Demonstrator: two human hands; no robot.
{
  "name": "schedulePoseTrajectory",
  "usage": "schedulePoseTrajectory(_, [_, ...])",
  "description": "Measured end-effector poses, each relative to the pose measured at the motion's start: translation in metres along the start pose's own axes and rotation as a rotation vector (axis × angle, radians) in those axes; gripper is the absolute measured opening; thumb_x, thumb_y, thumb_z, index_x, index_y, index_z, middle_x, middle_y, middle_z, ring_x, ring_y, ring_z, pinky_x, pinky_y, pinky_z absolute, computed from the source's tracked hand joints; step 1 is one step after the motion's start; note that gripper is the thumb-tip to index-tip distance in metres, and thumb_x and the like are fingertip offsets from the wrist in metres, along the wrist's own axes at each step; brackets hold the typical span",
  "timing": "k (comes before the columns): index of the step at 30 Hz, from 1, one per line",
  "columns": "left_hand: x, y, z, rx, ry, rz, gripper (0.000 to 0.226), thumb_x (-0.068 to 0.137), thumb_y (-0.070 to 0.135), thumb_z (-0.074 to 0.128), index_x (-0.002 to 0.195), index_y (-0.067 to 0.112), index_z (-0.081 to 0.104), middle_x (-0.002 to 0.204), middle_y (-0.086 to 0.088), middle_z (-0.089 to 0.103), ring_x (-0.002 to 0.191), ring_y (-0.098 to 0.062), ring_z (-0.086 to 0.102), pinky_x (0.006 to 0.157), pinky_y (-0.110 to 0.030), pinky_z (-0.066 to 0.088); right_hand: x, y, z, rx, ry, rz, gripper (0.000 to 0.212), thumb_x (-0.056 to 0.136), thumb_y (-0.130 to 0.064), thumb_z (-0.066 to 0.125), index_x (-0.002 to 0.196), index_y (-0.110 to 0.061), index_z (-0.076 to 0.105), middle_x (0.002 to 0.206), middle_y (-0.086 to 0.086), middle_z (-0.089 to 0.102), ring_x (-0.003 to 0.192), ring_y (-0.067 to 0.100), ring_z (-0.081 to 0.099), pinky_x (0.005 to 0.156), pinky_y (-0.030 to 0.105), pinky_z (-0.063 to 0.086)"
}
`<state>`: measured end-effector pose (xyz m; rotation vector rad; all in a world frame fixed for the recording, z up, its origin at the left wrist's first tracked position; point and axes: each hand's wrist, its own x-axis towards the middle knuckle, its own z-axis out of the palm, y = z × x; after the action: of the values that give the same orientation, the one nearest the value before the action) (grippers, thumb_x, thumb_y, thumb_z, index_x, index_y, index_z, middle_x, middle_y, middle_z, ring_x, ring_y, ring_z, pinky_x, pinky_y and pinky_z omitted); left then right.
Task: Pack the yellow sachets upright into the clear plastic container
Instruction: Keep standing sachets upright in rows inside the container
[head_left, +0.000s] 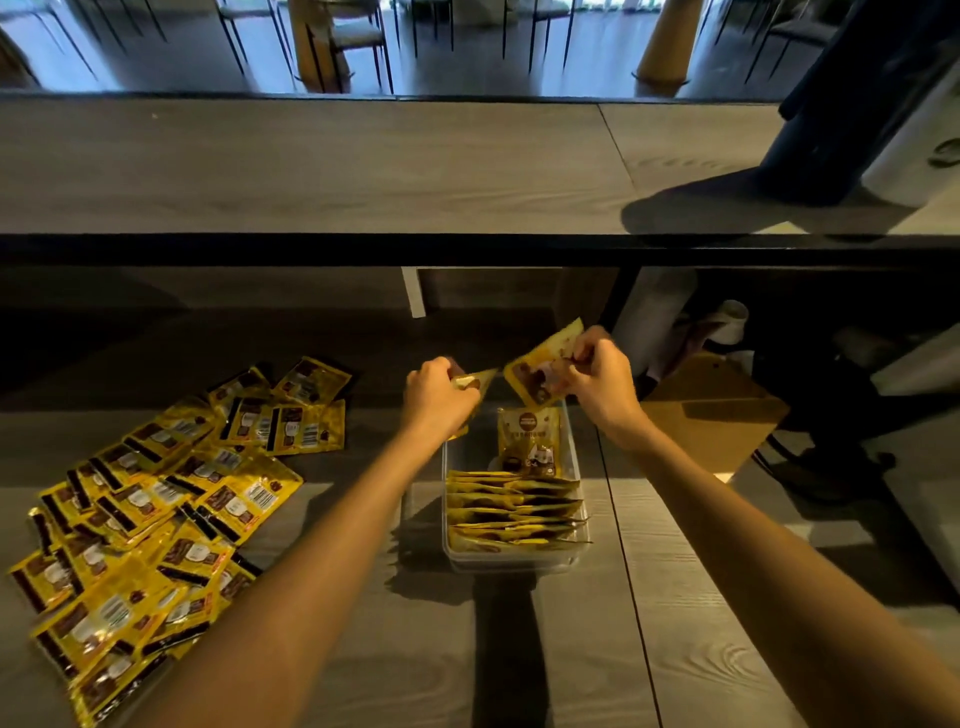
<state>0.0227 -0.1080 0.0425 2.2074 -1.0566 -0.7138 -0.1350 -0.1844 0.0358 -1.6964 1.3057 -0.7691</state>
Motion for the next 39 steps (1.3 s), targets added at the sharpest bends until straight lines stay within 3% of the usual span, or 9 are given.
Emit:
schedulePoseTrajectory(5, [0.01,-0.001,0.01,-0.028,-0.004,-0.046,0.026,0.086,0.015,0.062,0.111,0.011,0.058,0.12,-0.012,0.056,0.11,-0.023,0.054,0.075,-0.027,0.045,0.005,0.006,0.002,-0.034,0.02,-0.045,0.047,0.084,0.01,0.055,0.127,-0.001,0.041,0.119,0.013,0.051,0.108,0.016,0.052,0.083,0.023,0.05])
schedulePoseTrajectory(10, [0.016,-0.004,0.014,-0.059,0.023,-0.06,0.024,0.087,0.012,0.06,0.11,0.012,0.058,0.12,-0.013,0.056,0.112,-0.026,0.053,0.08,-0.032,0.048,0.014,0.013,0.009,-0.12,-0.061,-0.115,0.031,0.086,0.003,0.057,0.118,-0.001,0.056,0.112,0.016,0.06,0.101,0.024,0.062,0.062,0.012,0.053])
schedulePoseTrajectory(17, [0.022,-0.005,0.016,-0.159,0.048,-0.086,0.02,0.086,0.006,0.057,0.105,0.011,0.058,0.115,-0.014,0.057,0.11,-0.027,0.054,0.073,-0.032,0.049,0.026,0.02,0.016,-0.421,-0.234,-0.162,0.022,0.096,-0.011,0.044,0.109,-0.003,0.059,0.11,0.017,0.058,0.098,0.033,0.06,0.08,0.046,0.054])
schedulePoseTrajectory(20, [0.023,-0.006,0.016,-0.193,0.06,-0.088,0.018,0.085,0.004,0.057,0.1,0.013,0.057,0.114,-0.014,0.057,0.11,-0.026,0.053,0.071,-0.029,0.044,0.027,0.013,0.021,-0.493,-0.342,-0.106,0.026,0.099,-0.019,0.037,0.108,-0.006,0.058,0.096,0.013,0.06,0.091,0.031,0.063,0.078,0.043,0.053])
schedulePoseTrajectory(26, [0.024,-0.01,0.017,-0.252,0.087,-0.07,0.018,0.083,0.006,0.058,0.091,0.02,0.052,0.115,-0.015,0.057,0.109,-0.027,0.055,0.073,-0.031,0.051,0.026,0.012,0.014,-0.512,-0.365,-0.024,0.027,0.094,-0.015,0.044,0.119,-0.012,0.056,0.114,0.012,0.061,0.103,0.027,0.059,0.086,0.038,0.05])
schedulePoseTrajectory(29, [0.02,-0.011,0.019,-0.257,0.059,-0.046,0.016,0.084,0.007,0.059,0.091,0.02,0.052,0.114,-0.015,0.057,0.108,-0.027,0.056,0.075,-0.033,0.055,0.018,0.015,0.005,-0.468,-0.356,-0.024,0.021,0.09,-0.014,0.049,0.104,-0.008,0.063,0.104,0.014,0.065,0.097,0.028,0.06,0.081,0.039,0.051])
schedulePoseTrajectory(33, [0.008,-0.01,0.023,-0.324,0.018,0.004,0.012,0.085,0.004,0.056,0.085,0.015,0.053,0.094,-0.002,0.056,0.086,-0.013,0.055,0.053,-0.014,0.044,0.004,0.017,-0.003,-0.48,-0.329,-0.008,0.014,0.083,-0.009,0.054,0.081,-0.003,0.066,0.083,0.015,0.065,0.078,0.028,0.062,0.06,0.031,0.048])
schedulePoseTrajectory(36, [-0.003,-0.011,0.027,-0.392,-0.065,0.068,0.026,0.082,-0.003,0.054,0.068,0.019,0.052,0.081,0.001,0.056,0.085,-0.014,0.055,0.061,-0.02,0.049,-0.005,0.015,-0.005,-0.495,-0.264,0.02,0.016,0.083,-0.008,0.052,0.074,0.0,0.062,0.07,0.011,0.056,0.064,0.023,0.052,0.049,0.026,0.035])
schedulePoseTrajectory(39, [-0.014,-0.017,0.032,-0.44,-0.139,0.114,0.034,0.078,-0.013,0.051,0.063,0.018,0.052,0.077,0.001,0.06,0.084,-0.016,0.058,0.077,-0.033,0.052,-0.014,0.014,-0.004,-0.505,-0.218,0.039,0.019,0.087,-0.01,0.05,0.084,0.003,0.064,0.077,0.012,0.057,0.07,0.025,0.054,0.058,0.03,0.043])
